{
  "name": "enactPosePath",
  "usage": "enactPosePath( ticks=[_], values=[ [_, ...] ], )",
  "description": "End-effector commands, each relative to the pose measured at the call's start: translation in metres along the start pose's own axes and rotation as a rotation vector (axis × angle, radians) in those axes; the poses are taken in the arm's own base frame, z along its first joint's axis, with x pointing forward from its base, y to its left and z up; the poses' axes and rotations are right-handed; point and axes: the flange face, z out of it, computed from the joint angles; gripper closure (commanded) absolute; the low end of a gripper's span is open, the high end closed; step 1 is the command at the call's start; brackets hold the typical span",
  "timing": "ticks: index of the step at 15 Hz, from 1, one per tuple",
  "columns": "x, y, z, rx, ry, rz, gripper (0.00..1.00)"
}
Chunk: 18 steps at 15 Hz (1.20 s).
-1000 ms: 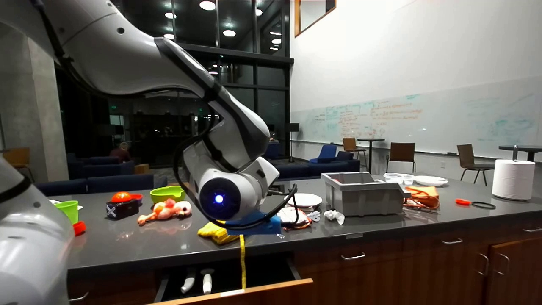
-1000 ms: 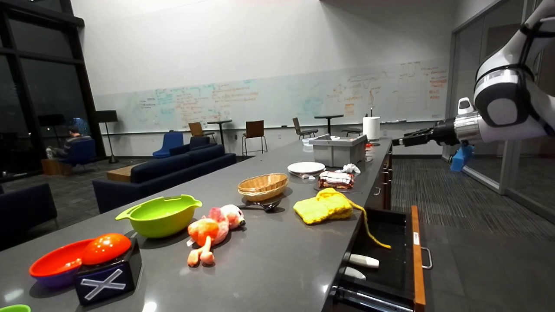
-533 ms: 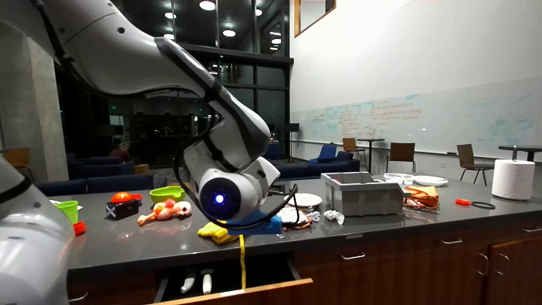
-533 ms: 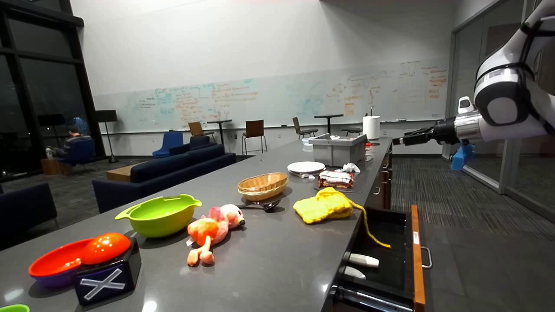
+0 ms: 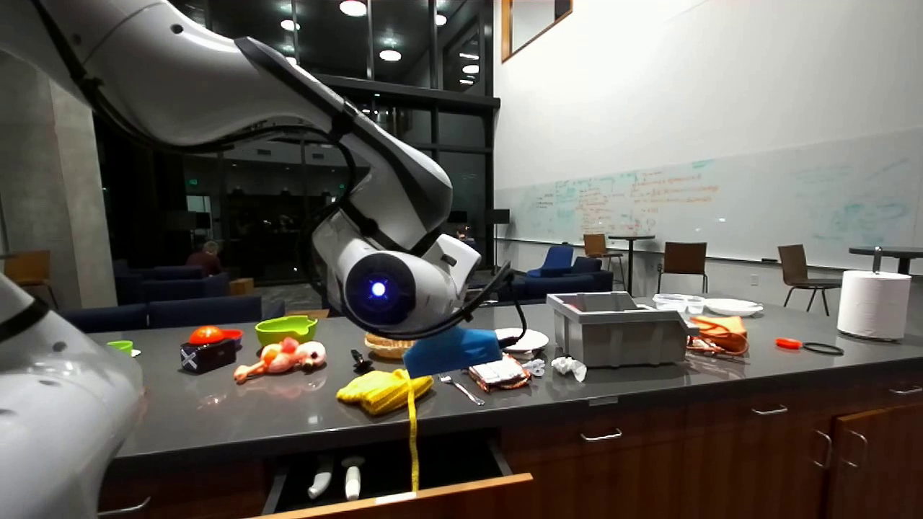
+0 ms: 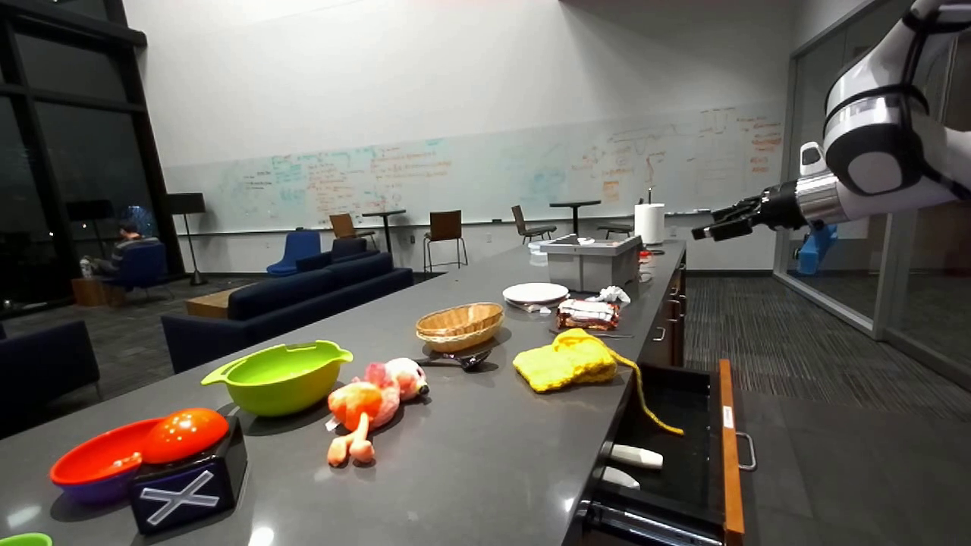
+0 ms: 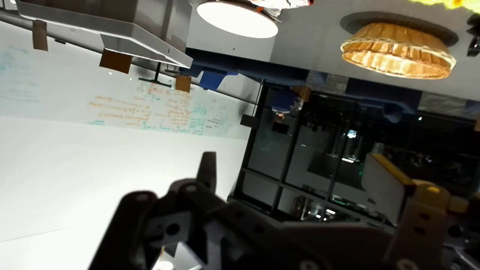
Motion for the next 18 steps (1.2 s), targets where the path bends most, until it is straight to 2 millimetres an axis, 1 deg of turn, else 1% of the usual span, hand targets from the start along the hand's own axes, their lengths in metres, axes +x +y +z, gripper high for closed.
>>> enactPosePath(
  ticks=[1, 6, 11, 14, 16, 17, 18],
  values=[
    [0.011, -0.021, -0.001, 0.049, -0.098, -0.166, 0.0],
    [0.016, -0.066, 0.026, 0.217, -0.204, -0.34, 0.0],
    [0.024, -0.099, 0.045, 0.344, -0.347, -0.536, 0.0],
    [0.027, -0.108, 0.058, 0.397, -0.44, -0.653, 0.0],
    [0.026, -0.113, 0.068, 0.457, -0.487, -0.741, 0.0],
    [0.031, -0.105, 0.062, 0.432, -0.433, -0.68, 0.0],
    [0.031, -0.106, 0.065, 0.442, -0.439, -0.678, 0.0]
  ],
)
